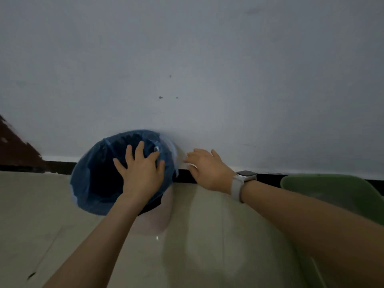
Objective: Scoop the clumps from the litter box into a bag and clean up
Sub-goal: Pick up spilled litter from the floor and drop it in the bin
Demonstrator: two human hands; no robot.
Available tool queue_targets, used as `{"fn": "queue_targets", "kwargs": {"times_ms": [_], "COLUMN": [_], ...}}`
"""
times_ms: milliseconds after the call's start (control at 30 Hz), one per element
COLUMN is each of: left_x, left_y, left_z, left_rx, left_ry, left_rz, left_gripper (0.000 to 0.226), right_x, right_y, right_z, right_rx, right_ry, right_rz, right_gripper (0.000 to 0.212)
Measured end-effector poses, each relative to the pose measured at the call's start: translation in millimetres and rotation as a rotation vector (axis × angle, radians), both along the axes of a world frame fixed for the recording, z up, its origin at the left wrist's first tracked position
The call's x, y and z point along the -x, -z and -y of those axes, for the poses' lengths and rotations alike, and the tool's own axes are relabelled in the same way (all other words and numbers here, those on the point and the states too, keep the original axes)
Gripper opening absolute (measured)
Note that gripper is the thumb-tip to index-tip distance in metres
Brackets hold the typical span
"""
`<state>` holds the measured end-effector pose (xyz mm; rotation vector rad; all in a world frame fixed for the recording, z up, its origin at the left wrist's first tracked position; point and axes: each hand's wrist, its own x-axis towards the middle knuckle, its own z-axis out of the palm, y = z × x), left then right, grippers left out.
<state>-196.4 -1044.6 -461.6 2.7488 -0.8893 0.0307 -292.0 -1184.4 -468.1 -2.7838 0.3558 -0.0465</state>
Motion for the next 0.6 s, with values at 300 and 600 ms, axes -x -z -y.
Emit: {"fn": "queue_targets", "kwargs": {"times_ms": [300,600], "left_x": [194.0,451.6], "left_y": [18.1,114.5], "left_z": [212.3,354.8], "left_rx": [0.131,-0.019], "left_ry": [0.534,1.105], "left_rz": [-0.015,-0.128], "left_gripper": [0.038,0.034], "right_x": [256.6,534.5], "right_y": [24.7,138.0], "right_z": [178.8,274.3], "right_rx": [0.026,-0.183], "right_ry": [0.341,0.955], "right_rz": [0.217,0.250], "right_gripper": [0.024,0.024]}}
